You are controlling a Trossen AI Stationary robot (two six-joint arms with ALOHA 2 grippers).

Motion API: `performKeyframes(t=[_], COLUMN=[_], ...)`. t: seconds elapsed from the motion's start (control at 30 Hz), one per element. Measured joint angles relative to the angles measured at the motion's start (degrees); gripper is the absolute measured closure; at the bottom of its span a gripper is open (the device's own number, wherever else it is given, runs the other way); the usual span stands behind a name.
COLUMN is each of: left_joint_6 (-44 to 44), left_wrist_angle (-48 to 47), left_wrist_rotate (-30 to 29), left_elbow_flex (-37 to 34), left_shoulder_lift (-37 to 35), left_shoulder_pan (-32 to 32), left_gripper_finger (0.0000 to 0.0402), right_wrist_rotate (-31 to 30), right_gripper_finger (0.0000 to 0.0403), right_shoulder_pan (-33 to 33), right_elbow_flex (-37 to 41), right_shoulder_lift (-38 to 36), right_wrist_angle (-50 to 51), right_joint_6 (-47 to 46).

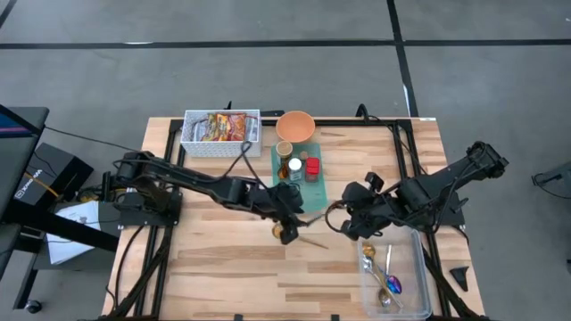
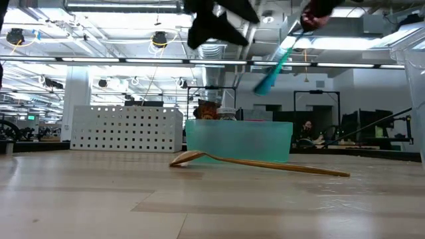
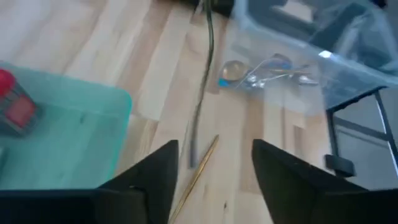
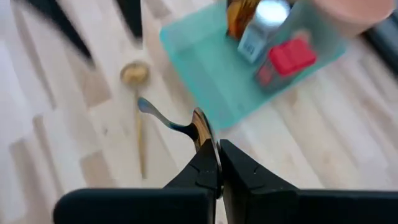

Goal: Pick & Place Food Item
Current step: Put the blue spoon into the transparent bin

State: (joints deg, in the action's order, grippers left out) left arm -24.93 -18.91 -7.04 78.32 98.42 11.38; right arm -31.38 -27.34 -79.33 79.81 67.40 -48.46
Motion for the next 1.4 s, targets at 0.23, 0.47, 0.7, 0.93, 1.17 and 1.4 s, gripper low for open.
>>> performKeyframes(t=[0.23, 0.47, 0.7, 0.93, 1.17, 1.4], left_joint_6=[2.5, 1.7, -2.6, -7.1, -7.5, -7.5], left_wrist_angle=[0.7, 3.2, 8.7, 16.9, 22.0, 22.0], left_wrist_rotate=[1.5, 1.5, 1.1, -0.1, -0.6, -4.2], left_elbow_flex=[-3.0, -9.3, -17.3, -24.2, -27.4, -27.5], left_shoulder_lift=[-10.7, -21.8, -29.9, -31.8, -31.0, -30.8], left_shoulder_pan=[1.6, 2.2, 2.2, 2.3, 4.2, 6.6], left_gripper_finger=[0.0162, 0.0163, 0.0179, 0.0190, 0.0201, 0.0208], right_wrist_rotate=[11.5, 17.1, 36.1, 45.7, 50.5, 51.9], right_gripper_finger=[0.0402, 0.0402, 0.0403, 0.0403, 0.0403, 0.0403], right_shoulder_pan=[-1.6, -1.7, 1.3, 3.1, 2.1, -0.9], right_elbow_flex=[-7.7, -22.9, -31.1, -28.7, -27.1, -27.1], right_shoulder_lift=[0.0, 0.2, 0.0, 3.2, 7.0, 7.2], right_wrist_angle=[5.3, 20.6, 22.3, 22.6, 22.6, 22.6], right_joint_6=[2.1, 6.5, 16.1, 23.0, 29.4, 35.9])
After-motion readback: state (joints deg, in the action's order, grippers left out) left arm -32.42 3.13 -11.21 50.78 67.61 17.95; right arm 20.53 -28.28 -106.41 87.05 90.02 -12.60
